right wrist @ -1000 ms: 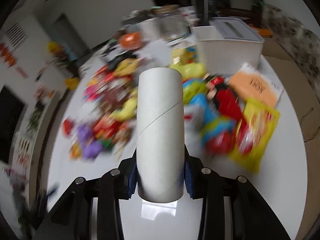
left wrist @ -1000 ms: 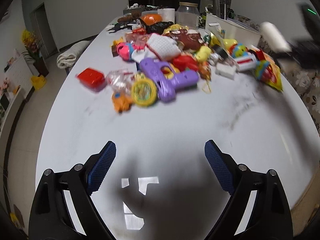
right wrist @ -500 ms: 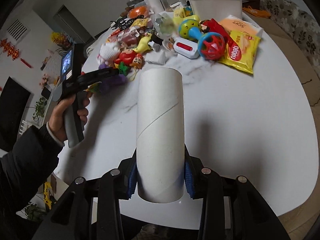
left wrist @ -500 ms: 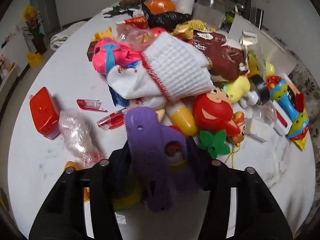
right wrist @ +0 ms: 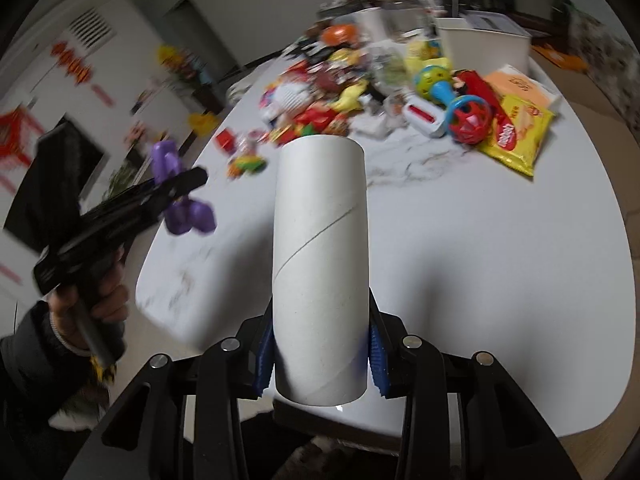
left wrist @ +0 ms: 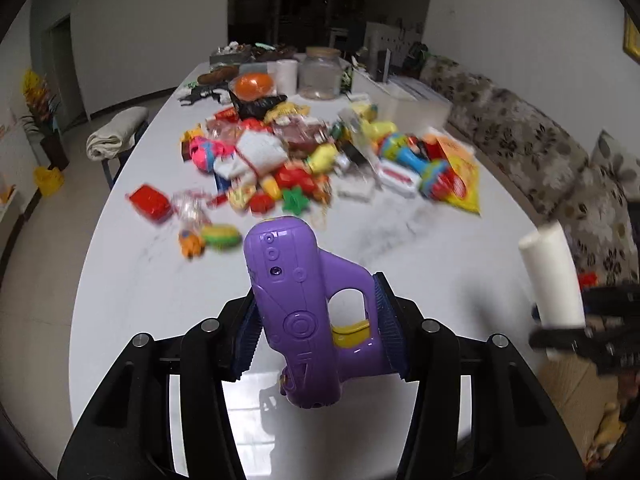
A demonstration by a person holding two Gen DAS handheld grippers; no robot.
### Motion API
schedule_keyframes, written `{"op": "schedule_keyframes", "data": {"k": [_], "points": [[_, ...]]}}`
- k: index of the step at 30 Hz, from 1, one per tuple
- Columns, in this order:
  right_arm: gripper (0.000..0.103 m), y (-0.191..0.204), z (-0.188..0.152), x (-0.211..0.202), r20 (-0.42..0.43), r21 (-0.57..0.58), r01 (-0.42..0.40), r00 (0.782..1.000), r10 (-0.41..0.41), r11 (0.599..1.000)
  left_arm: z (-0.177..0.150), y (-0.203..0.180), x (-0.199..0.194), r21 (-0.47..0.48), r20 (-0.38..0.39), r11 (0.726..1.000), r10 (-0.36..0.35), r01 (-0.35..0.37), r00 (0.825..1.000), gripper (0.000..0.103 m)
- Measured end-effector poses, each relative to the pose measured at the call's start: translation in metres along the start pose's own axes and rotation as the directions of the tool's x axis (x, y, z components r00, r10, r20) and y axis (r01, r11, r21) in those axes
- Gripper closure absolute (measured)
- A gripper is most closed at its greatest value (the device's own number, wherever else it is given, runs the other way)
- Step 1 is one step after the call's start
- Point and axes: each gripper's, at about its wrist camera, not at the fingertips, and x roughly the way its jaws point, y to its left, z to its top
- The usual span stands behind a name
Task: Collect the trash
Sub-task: 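Grasp the white paper tube with the right tool while the left tool grasps the purple toy gun, then drop the paper tube and purple toy gun from both tools into the box, then grasp the blue-yellow rattle with the right tool while the left tool grasps the orange rocket toy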
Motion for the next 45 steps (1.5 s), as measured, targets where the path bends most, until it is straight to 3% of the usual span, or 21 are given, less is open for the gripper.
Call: {"op": "schedule_keyframes", "data": {"k": [6, 9, 13, 14, 15, 16, 19, 21, 26, 31, 36, 39, 42, 45], "points": [[0.065, 0.004, -0.060, -0.004, -0.158, -0.121, -0.071, 0.986, 0.051, 0.990, -0.082, -0.038, -0.018, -0.011, -0.159, 1.000, 0.009, -0.010, 0.987, 0.052], [0.065, 0.005, -0.092, 0.007, -0.266, -0.155, -0.120, 0.961, 0.076, 0.981, -0.118, -0.048, -0.013, -0.027, -0.227, 0.999, 0.033, -0.040, 0.973, 0.052], [0.065, 0.006, -0.120, 0.031, -0.345, -0.209, -0.139, 0.937, 0.060, 0.968, -0.156, -0.067, 0.007, -0.024, -0.299, 0.998, 0.048, -0.058, 0.953, 0.052], [0.064, 0.005, -0.125, 0.041, -0.361, -0.230, -0.130, 0.932, 0.040, 0.964, -0.163, -0.070, 0.015, -0.021, -0.320, 0.998, 0.046, -0.056, 0.946, 0.046], [0.053, 0.004, -0.130, 0.053, -0.381, -0.248, -0.124, 0.924, 0.021, 0.961, -0.170, -0.074, 0.023, -0.016, -0.340, 0.998, 0.052, -0.061, 0.939, 0.031], [0.039, 0.002, -0.133, 0.060, -0.385, -0.257, -0.118, 0.923, 0.011, 0.959, -0.175, -0.075, 0.032, -0.010, -0.359, 0.997, 0.067, -0.076, 0.931, 0.026], [0.037, -0.002, -0.135, 0.069, -0.396, -0.274, -0.101, 0.918, -0.017, 0.956, -0.185, -0.076, 0.051, 0.001, -0.401, 0.995, 0.094, -0.103, 0.911, 0.025], [0.037, -0.003, -0.128, 0.060, -0.375, -0.271, -0.105, 0.927, -0.005, 0.957, -0.183, -0.072, 0.053, -0.002, -0.407, 0.994, 0.100, -0.111, 0.908, 0.025], [0.037, -0.018, -0.079, 0.026, -0.240, -0.217, -0.072, 0.971, 0.019, 0.974, -0.157, -0.056, 0.037, 0.024, -0.375, 0.993, 0.114, -0.113, 0.920, 0.025], [0.036, -0.049, -0.001, 0.026, -0.070, -0.155, 0.058, 0.995, -0.069, 0.986, -0.115, -0.027, 0.020, 0.008, -0.331, 0.997, 0.078, -0.080, 0.940, 0.021], [0.036, -0.085, 0.091, 0.063, 0.058, -0.072, 0.179, 0.983, -0.175, 0.981, -0.081, 0.011, 0.022, -0.065, -0.266, 0.988, 0.117, -0.139, 0.957, 0.016], [0.036, -0.106, 0.139, 0.086, 0.117, -0.011, 0.309, 0.945, -0.306, 0.951, -0.072, 0.031, 0.028, -0.111, -0.269, 0.980, 0.132, -0.166, 0.954, 0.016], [0.033, -0.127, 0.170, 0.101, 0.105, 0.022, 0.347, 0.932, -0.347, 0.938, -0.072, 0.045, 0.031, -0.135, -0.270, 0.975, 0.137, -0.178, 0.953, 0.016], [0.035, -0.140, 0.206, 0.123, 0.036, 0.037, 0.350, 0.935, -0.352, 0.936, -0.073, 0.057, 0.036, -0.166, -0.292, 0.971, 0.119, -0.173, 0.949, 0.016]]}}
